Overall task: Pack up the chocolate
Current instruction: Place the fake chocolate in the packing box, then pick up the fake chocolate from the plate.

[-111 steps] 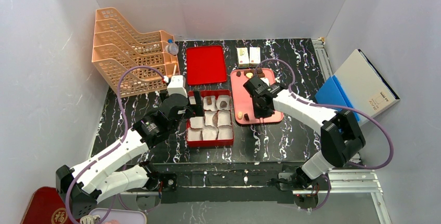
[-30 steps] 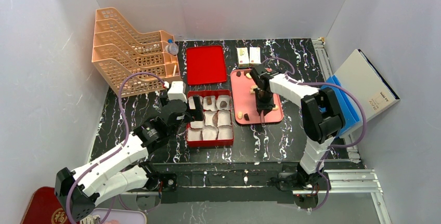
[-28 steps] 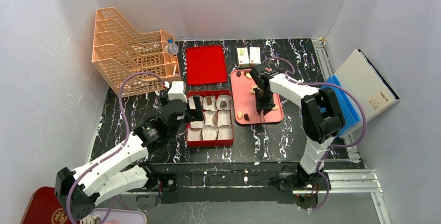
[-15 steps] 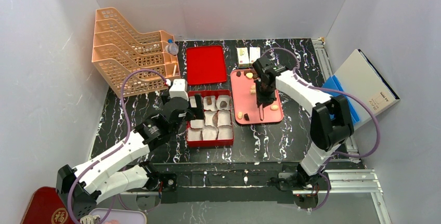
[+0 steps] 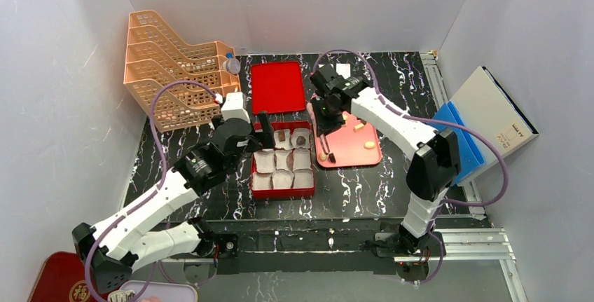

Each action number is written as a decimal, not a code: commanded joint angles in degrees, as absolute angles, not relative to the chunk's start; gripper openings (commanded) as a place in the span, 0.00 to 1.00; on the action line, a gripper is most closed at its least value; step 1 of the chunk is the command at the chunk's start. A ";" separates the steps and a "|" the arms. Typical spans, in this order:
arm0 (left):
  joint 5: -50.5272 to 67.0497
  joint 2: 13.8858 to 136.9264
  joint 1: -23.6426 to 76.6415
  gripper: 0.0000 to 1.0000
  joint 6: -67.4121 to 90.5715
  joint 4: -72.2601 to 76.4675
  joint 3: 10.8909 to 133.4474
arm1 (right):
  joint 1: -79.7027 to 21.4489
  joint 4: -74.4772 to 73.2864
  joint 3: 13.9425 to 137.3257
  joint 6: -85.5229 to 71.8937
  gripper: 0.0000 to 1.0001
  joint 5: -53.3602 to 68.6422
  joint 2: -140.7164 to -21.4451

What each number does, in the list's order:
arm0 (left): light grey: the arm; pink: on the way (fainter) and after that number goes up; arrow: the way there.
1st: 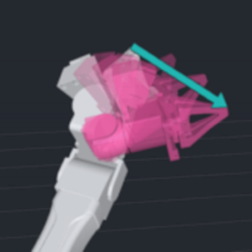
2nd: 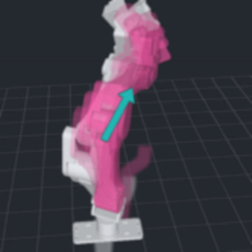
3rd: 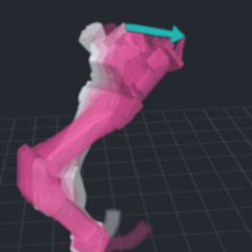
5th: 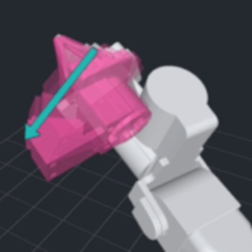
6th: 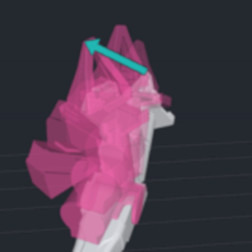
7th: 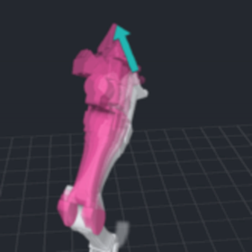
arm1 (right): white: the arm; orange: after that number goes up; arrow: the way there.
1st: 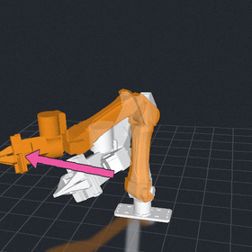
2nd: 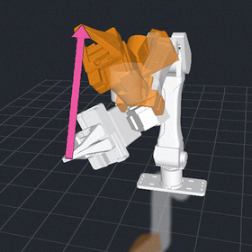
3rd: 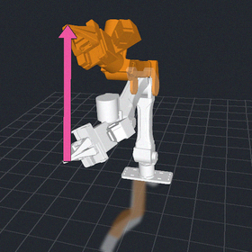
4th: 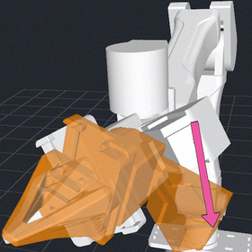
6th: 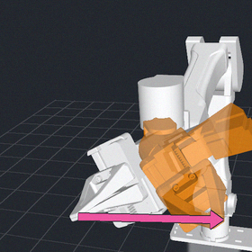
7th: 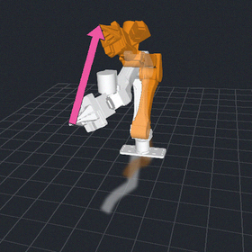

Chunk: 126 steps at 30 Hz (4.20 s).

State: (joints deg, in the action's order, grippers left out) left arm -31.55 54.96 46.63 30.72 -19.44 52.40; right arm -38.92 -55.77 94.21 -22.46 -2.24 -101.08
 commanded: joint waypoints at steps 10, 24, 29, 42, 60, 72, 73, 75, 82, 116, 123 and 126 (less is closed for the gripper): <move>-35.49 48.21 46.69 0.98 30.79 -28.55 62.05 | -49.86 -59.30 110.88 -21.78 0.01 -0.80 -116.22; -36.64 44.65 46.67 0.98 30.16 -31.84 62.39 | -55.61 -61.42 121.29 -22.84 0.02 -0.43 -126.40; -36.97 44.00 46.68 0.98 30.06 -32.11 62.15 | -56.23 -61.44 121.51 -23.00 0.13 -0.44 -127.05; -37.16 44.33 46.68 0.98 30.42 -32.08 61.70 | -56.34 -61.00 121.64 -22.62 0.27 -0.34 -127.47; -37.41 44.60 46.65 0.98 29.97 -31.73 61.76 | -56.34 -60.56 121.81 -22.39 0.33 1.22 -127.50; -36.30 46.38 46.67 0.98 29.62 -31.72 63.36 | -55.65 -61.66 117.91 -23.58 0.31 -5.53 -119.49; -36.00 46.90 46.74 0.98 29.62 -31.71 63.72 | -55.36 -61.17 115.84 -23.95 0.31 -6.06 -117.67; -35.42 47.50 46.66 0.98 29.77 -31.58 64.26 | -54.62 -60.24 110.98 -25.03 0.30 -6.99 -113.92; -33.83 48.69 46.67 0.98 30.67 -31.05 64.79 | -51.85 -59.40 98.35 -27.17 0.30 -10.78 -100.46; -32.25 54.76 46.67 0.98 33.03 -26.19 62.90 | -51.27 -61.59 67.47 -33.12 0.40 -9.55 -79.48; -32.61 54.58 46.67 0.98 33.05 -26.19 62.57 | -51.33 -60.27 66.63 -32.31 0.40 -9.23 -81.38; -32.59 54.51 46.70 0.99 33.12 -26.07 62.40 | -51.30 -59.55 66.46 -32.01 0.40 -9.23 -82.34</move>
